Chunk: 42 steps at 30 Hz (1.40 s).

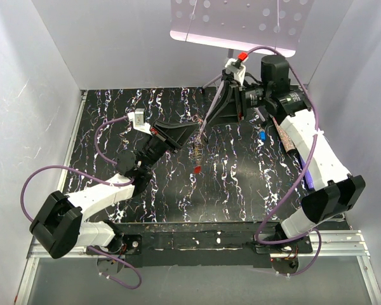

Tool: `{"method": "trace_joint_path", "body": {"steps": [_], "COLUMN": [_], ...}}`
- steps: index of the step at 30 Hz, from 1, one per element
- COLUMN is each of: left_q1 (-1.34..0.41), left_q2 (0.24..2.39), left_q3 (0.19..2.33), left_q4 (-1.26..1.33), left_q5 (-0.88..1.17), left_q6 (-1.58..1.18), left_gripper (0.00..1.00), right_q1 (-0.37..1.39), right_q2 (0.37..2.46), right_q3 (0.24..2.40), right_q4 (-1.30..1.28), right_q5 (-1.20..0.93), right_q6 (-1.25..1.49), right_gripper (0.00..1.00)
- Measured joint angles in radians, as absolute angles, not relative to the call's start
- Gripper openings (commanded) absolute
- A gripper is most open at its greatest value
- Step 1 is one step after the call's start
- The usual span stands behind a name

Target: Put the keys on the keyring

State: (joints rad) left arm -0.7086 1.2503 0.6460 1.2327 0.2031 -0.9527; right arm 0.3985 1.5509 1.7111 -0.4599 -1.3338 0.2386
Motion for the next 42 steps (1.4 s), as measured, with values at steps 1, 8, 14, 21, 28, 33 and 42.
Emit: {"method": "trace_joint_path", "body": {"steps": [1,8,14,21,28,33,42], "left_q1": [-0.707,-0.704,-0.704,-0.704,-0.704,-0.703,-0.6], "left_q2": [1.25,1.25,1.253,1.254,1.254,1.255,1.183], "left_q3": [0.646,0.653,0.664,0.665,0.665,0.665,0.665], "left_q4": [1.233,1.234,1.236,1.239,1.239,1.234,1.074], "left_q5": [0.211,0.249,0.265,0.267,0.267,0.266,0.364], "left_q6": [-0.954,-0.97,-0.985,-0.988,-0.989,-0.992,-1.035], "left_gripper": [0.0,0.0,0.0,0.0,0.0,0.0,0.62], "right_q1": [0.396,0.396,0.407,0.433,0.44,0.44,0.44], "right_q2": [1.551,1.553,1.553,1.553,1.553,1.553,1.552], "right_q3": [1.734,1.764,1.749,1.705,1.705,1.705,1.67], "right_q4": [-0.476,-0.526,-0.523,-0.515,-0.503,-0.498,-0.579], "right_q5": [-1.335,-1.334,-1.335,-1.339,-1.346,-1.343,-1.328], "right_q6": [0.217,0.152,0.154,0.163,0.173,0.176,0.082], "right_gripper": [0.47,0.47,0.44,0.33,0.07,0.01,0.01]}}
